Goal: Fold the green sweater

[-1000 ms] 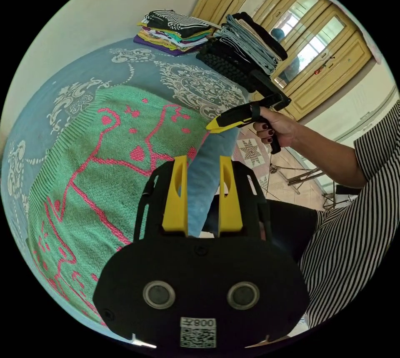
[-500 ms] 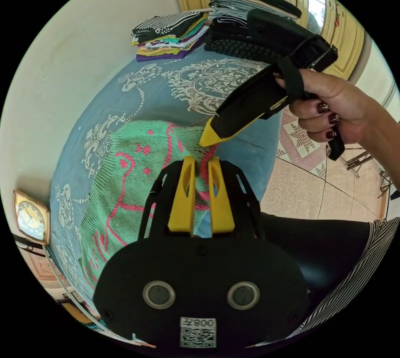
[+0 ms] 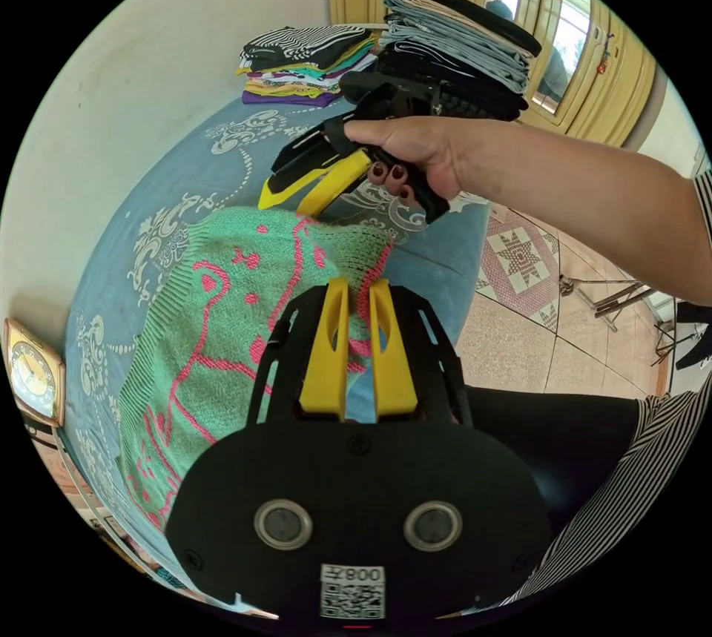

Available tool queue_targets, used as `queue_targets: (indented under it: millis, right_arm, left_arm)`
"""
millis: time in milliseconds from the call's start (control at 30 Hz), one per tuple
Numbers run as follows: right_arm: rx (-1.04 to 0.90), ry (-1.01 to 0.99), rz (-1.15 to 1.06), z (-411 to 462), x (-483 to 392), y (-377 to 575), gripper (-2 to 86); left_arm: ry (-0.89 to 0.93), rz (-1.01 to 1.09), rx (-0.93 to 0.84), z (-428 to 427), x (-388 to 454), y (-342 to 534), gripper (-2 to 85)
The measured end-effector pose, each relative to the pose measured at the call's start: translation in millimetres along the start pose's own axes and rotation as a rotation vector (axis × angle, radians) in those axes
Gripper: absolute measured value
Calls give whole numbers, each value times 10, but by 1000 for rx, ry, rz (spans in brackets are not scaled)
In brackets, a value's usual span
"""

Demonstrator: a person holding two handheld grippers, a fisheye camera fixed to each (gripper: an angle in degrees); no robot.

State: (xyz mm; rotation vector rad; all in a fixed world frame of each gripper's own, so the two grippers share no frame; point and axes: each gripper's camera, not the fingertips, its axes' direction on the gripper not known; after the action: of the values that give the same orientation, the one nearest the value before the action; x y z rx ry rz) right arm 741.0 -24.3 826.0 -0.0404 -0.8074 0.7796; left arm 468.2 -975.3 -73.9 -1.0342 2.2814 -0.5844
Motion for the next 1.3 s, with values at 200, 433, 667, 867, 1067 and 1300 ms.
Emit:
queue_targets:
  millis: [200,433,667,867,1067,1300]
  right_arm:
    - [-35,59,-8,190,-137,-293,132]
    - [-86,93,-23,370,-240,-437,90]
    - [-6,-73,49,145,-173,68,73]
    - [82,-110,121,-54,-128,937,71]
    - [195,-130,188,-217,-149,1728,69]
    - [263,-148,137,-16,-549,1999,70]
  left_arm:
    - [20,-11,14,14,92,127,39]
    - [23,-17,21,-194,190,300,36]
    - [98,36,13,-646,419,599,30]
    - [137,143,-24,-1099,843,975,28]
    - [219,162,19,-1654,979,1354,28]
    - [293,17,113,-2323,576,1915,30]
